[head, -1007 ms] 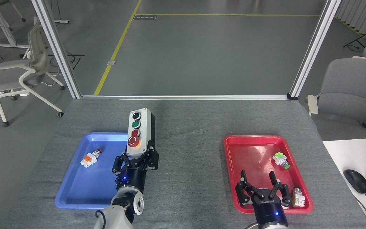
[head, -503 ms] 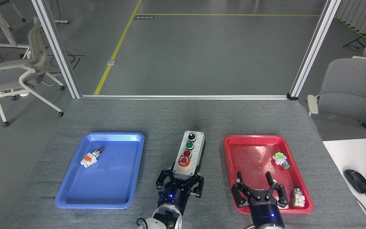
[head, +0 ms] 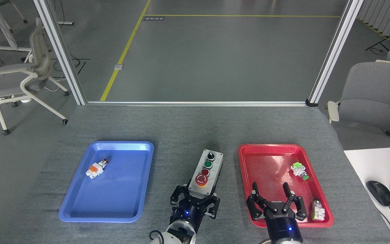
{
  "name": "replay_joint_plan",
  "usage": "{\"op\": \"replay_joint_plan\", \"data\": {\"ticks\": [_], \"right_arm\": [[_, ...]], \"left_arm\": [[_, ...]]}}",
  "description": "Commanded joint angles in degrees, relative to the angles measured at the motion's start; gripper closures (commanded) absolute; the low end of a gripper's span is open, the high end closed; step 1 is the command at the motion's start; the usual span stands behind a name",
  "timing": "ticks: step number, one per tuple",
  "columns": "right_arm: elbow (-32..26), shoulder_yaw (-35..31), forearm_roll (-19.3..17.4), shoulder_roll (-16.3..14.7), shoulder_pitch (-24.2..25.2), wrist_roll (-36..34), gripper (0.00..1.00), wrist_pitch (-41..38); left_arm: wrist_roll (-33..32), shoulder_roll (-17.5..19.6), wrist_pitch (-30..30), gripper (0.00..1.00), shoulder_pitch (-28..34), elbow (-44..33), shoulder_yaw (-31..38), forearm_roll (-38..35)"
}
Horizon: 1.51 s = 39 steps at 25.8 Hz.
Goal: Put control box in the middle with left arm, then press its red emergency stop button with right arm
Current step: 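Lower the control box onto the table and release the left gripper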
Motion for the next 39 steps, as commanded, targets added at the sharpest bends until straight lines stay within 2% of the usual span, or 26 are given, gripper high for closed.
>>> {"op": "replay_joint_plan", "data": {"ticks": [1,4,11,17,20,23,27,31,34,39], "right_arm": [[-0.02,0.08,0.02,0.01,-0.02,-0.01,0.03,0.13],[-0.02,0.17,0.11,0.09,-0.02,-0.01,0.03,0.30],[-0.02,0.08,0.02,-0.17,-0.02,-0.01,0.03,0.48],[-0.02,0.00,0.02,-0.17,-0.11,-0.01,0.03,0.30],[-0.02,0.17,0.02,-0.17,-0.02,-0.01,0.03,0.74],[0.07,0.35,0.02,-0.08,-0.02,-0.01,0.03,0.83],[-0.02,0.44,0.02,-0.08,0.07,-0.01,0.03,0.83],[-0.02,0.52,0.02,-0.17,0.07,0.08,0.05,0.74],[0.15,0.52,-0.24,-0.26,-0.20,0.96,0.14,-0.05],[0.33,0.79,-0.24,0.01,-0.46,4.30,0.39,-2.86]], "left_arm": [[-0.49,0.00,-0.03,0.89,-0.81,0.95,-0.17,0.01],[-0.49,0.00,-0.03,0.58,-0.81,1.39,-0.17,0.10],[-3.22,0.00,-0.38,0.51,-0.81,1.65,-1.05,0.36],[-3.22,0.00,-0.20,0.32,-0.81,1.30,-1.14,0.36],[-3.31,0.09,0.06,0.14,-0.81,1.04,-1.14,0.45],[-3.31,0.09,0.15,0.05,-0.64,1.04,-1.23,0.45],[-3.22,0.17,0.06,0.03,-0.02,0.24,-1.23,0.45],[-3.22,0.61,0.06,0.02,4.81,-4.85,-1.14,0.36],[-3.22,1.49,0.06,0.02,8.06,-8.81,-0.70,0.36],[-3.04,5.89,0.06,0.02,12.11,-13.55,-0.35,0.54]]}}
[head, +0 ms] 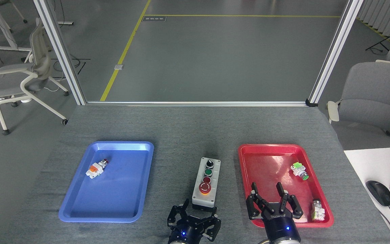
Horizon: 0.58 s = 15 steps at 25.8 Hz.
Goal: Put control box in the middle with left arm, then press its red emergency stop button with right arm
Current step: 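Lower the control box onto the table and release the left gripper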
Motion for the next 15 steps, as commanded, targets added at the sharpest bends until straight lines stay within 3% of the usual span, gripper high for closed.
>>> {"op": "replay_joint_plan", "data": {"ticks": [1,5,8,12,15], "right_arm": [[0.12,0.20,0.05,0.64,-0.16,1.71,0.46,-2.27],[0.12,1.60,0.49,1.61,-0.52,1.79,0.82,-2.98],[0.38,1.78,1.55,2.57,-1.75,1.88,1.00,-4.12],[1.09,3.10,3.39,3.27,-2.98,1.88,1.00,-7.81],[2.76,5.56,4.10,4.24,-4.91,1.97,1.00,-7.63]], "left_arm": [[0.28,2.90,0.12,0.02,3.49,-3.80,0.67,0.14],[0.64,5.71,0.03,0.02,8.58,-9.60,3.75,0.05],[0.64,8.88,0.03,0.02,11.84,-15.84,6.47,0.05],[0.37,13.71,-0.06,0.02,15.35,-25.24,12.27,0.05],[0.55,15.12,-0.41,0.02,16.32,-28.94,17.72,0.05]]}}
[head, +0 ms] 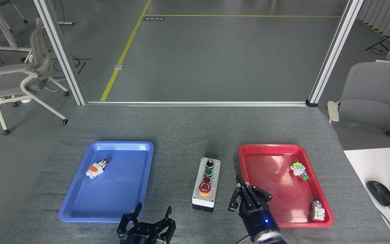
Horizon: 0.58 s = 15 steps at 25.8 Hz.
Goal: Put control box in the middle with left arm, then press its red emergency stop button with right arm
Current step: 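Move the right gripper onto the box's red button and press down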
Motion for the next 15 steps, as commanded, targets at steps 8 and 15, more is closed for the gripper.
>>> {"op": "replay_joint_plan", "data": {"ticks": [8,15], "right_arm": [[9.27,7.72,2.54,1.67,-7.50,2.34,1.00,-0.89],[14.63,10.18,2.10,2.29,-8.81,2.51,1.00,-0.80]], "left_arm": [[0.15,1.60,-0.77,0.02,1.36,-5.07,17.73,0.08],[0.24,1.25,-0.33,0.02,-1.27,-4.72,18.25,0.08]]}}
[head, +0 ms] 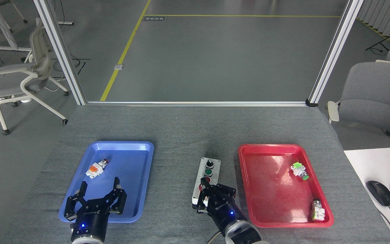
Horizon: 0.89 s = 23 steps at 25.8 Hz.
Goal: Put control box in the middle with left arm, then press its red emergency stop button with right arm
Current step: 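Move the right gripper onto the box's red button and press down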
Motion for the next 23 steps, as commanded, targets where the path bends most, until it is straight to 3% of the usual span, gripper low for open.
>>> {"op": "replay_joint_plan", "data": {"ticks": [1,15,21,23], "right_arm": [[2.53,0.52,-0.45,0.15,-0.30,0.17,1.00,-0.07],[4.20,0.61,-3.27,-0.81,-0.30,-0.18,1.00,2.65],[-1.86,1.40,-3.35,-0.99,-0.38,-6.86,1.00,10.30],[-3.45,0.70,-3.35,-2.04,-0.12,-7.21,0.88,10.83]], "left_arm": [[0.01,-0.14,0.70,0.01,-1.79,0.56,0.28,0.09],[0.45,-0.75,0.79,0.01,-2.41,2.76,3.62,0.44],[0.98,-0.75,0.79,0.01,-2.50,2.41,5.11,0.44],[1.24,-0.75,0.70,0.01,-2.50,2.41,5.55,0.44]]}}
